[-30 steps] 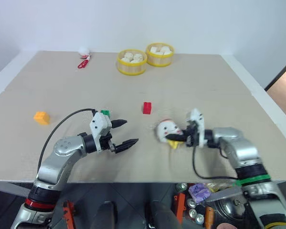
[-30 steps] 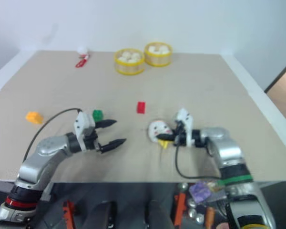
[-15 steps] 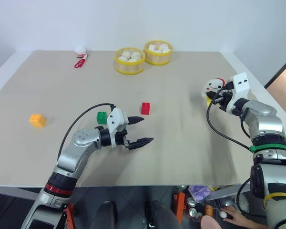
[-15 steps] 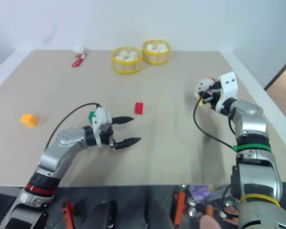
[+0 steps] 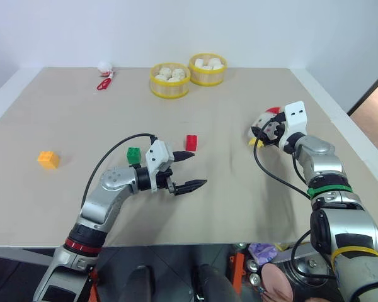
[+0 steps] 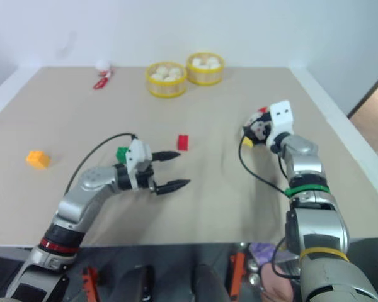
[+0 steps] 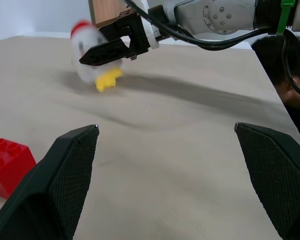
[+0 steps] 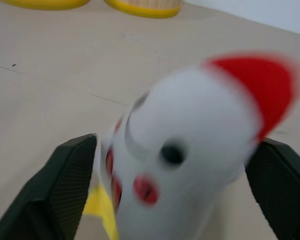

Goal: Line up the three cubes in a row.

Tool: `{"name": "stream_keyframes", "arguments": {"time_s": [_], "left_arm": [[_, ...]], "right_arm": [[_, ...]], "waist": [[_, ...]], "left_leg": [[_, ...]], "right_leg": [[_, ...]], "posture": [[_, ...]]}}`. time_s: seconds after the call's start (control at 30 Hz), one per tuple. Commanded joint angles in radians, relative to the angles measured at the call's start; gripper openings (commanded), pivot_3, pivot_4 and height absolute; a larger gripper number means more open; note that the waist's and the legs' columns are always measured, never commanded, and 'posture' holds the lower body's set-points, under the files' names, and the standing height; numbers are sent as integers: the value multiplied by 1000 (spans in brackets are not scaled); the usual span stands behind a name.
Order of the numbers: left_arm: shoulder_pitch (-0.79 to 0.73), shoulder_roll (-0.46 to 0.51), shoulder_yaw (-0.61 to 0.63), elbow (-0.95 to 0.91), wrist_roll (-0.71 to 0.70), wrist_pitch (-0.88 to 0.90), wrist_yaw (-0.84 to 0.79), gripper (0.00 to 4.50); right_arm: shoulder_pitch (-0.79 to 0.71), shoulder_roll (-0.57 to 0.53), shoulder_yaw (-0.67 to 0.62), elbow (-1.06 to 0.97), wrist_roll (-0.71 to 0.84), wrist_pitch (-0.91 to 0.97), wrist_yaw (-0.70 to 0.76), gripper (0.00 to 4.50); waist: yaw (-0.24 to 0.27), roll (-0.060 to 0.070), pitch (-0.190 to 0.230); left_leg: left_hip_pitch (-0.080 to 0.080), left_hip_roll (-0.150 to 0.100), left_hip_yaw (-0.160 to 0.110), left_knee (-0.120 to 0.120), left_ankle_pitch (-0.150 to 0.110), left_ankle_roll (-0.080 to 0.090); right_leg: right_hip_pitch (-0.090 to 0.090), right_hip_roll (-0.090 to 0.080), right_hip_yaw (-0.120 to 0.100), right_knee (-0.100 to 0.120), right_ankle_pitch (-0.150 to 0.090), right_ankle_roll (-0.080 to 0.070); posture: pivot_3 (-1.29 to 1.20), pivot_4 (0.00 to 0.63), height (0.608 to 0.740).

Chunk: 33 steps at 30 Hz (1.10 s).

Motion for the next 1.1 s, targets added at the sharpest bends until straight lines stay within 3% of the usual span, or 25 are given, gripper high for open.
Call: {"name": "stream_keyframes", "arguments": {"time_s": [0.03,0.77,0.97,1.1], "left_arm": [[14,7,28,-42,-10,-3,17,4500],[37,19,55,-76,-20,15,57,4500],[84,38,101,-155,-63,61,94,4500],[169,110,173,-264,-106,113,104,4500]], "right_arm": [[-37,-3,-57,-66,53,15,11,4465],[-15,9,-49,-104,25,21,2,4465],[27,30,-55,-269,100,61,125,4465],[119,35,-4,-500,165,154,277,4465]], "waist": [[0,0,0],[-1,0,0],[-5,0,0],[-9,0,0]], "left_leg": [[0,0,0,0,0,0],[2,0,6,0,0,0],[2,0,7,0,0,0],[2,2,6,-1,0,0]], "right_leg": [[0,0,0,0,0,0],[-1,0,7,0,2,2],[-1,0,8,0,2,3],[-1,1,7,0,2,3]], "posture": [[0,150,740],[0,150,740],[0,150,740],[0,150,740]]}}
